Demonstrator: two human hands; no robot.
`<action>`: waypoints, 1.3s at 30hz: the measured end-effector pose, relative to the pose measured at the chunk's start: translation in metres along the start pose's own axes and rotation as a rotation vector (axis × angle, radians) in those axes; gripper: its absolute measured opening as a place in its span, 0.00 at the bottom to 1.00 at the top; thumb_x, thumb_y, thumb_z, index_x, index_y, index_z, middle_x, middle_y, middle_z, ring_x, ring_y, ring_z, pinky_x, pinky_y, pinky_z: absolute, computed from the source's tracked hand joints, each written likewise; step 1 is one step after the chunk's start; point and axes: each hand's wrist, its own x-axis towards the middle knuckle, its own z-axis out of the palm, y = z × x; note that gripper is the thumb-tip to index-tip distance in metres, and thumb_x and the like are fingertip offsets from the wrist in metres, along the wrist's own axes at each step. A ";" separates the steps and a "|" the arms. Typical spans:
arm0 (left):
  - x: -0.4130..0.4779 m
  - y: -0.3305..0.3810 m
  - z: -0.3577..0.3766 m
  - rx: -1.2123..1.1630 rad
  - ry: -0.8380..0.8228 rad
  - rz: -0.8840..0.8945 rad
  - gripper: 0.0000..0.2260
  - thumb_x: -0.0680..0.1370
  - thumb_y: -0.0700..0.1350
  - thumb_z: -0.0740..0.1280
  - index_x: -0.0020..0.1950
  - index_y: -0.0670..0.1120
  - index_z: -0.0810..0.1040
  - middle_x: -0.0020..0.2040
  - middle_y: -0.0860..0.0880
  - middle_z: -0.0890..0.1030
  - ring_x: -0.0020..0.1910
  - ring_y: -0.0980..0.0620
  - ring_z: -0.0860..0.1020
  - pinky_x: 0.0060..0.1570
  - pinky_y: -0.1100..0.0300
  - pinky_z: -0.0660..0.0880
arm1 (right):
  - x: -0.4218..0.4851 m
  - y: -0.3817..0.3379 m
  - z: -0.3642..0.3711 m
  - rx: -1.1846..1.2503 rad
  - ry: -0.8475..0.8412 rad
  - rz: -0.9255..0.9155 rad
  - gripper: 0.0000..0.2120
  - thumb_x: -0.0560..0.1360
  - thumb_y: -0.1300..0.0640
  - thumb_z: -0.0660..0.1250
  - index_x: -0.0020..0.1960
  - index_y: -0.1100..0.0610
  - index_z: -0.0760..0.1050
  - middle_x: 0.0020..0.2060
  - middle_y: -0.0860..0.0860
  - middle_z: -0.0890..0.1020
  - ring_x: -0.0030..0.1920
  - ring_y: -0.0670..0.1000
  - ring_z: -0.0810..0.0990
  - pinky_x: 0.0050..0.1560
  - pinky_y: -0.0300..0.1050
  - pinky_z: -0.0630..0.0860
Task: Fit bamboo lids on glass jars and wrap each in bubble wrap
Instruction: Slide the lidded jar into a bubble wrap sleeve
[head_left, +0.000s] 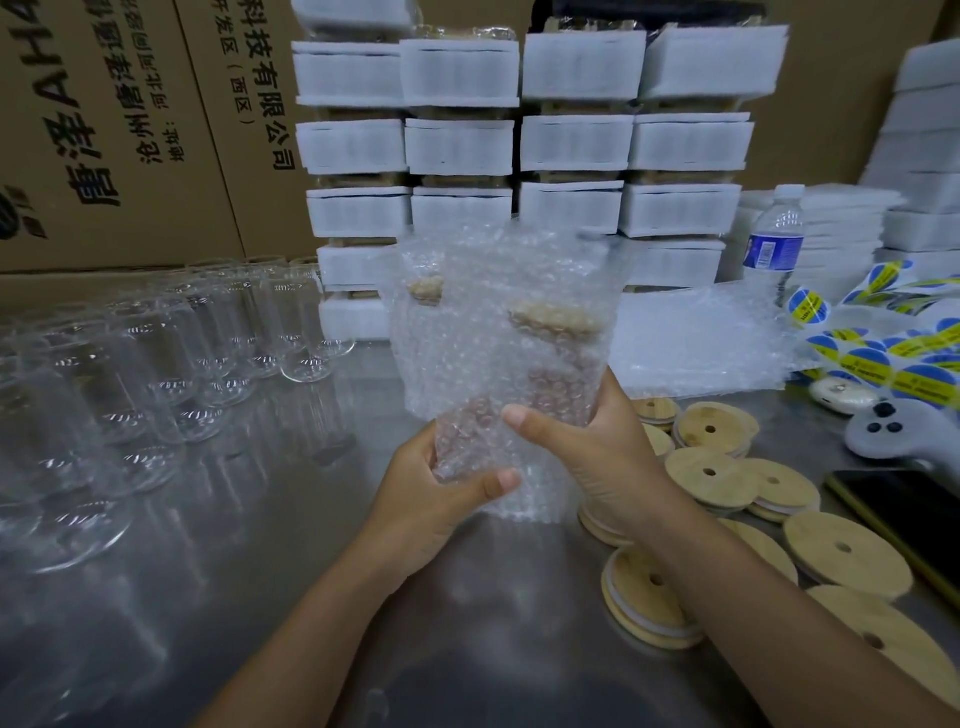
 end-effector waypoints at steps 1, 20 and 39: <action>0.000 -0.001 0.001 0.018 0.001 0.008 0.28 0.61 0.50 0.76 0.61 0.53 0.76 0.54 0.64 0.81 0.56 0.66 0.78 0.49 0.76 0.71 | 0.001 0.001 0.000 0.002 0.021 0.008 0.34 0.57 0.47 0.79 0.61 0.47 0.72 0.53 0.41 0.82 0.54 0.42 0.81 0.54 0.42 0.79; 0.046 -0.032 0.022 0.457 -0.144 -0.072 0.11 0.77 0.50 0.67 0.57 0.59 0.71 0.61 0.59 0.73 0.61 0.61 0.70 0.48 0.79 0.65 | 0.057 -0.032 -0.048 -0.005 0.463 -0.093 0.32 0.65 0.52 0.78 0.63 0.50 0.66 0.55 0.43 0.77 0.54 0.41 0.77 0.49 0.36 0.73; 0.121 -0.050 0.098 0.731 -0.222 -0.099 0.22 0.82 0.57 0.51 0.68 0.46 0.71 0.68 0.44 0.72 0.67 0.44 0.68 0.67 0.47 0.65 | 0.086 -0.028 -0.047 0.076 0.372 -0.006 0.38 0.63 0.48 0.78 0.68 0.49 0.65 0.58 0.44 0.77 0.57 0.46 0.78 0.57 0.50 0.75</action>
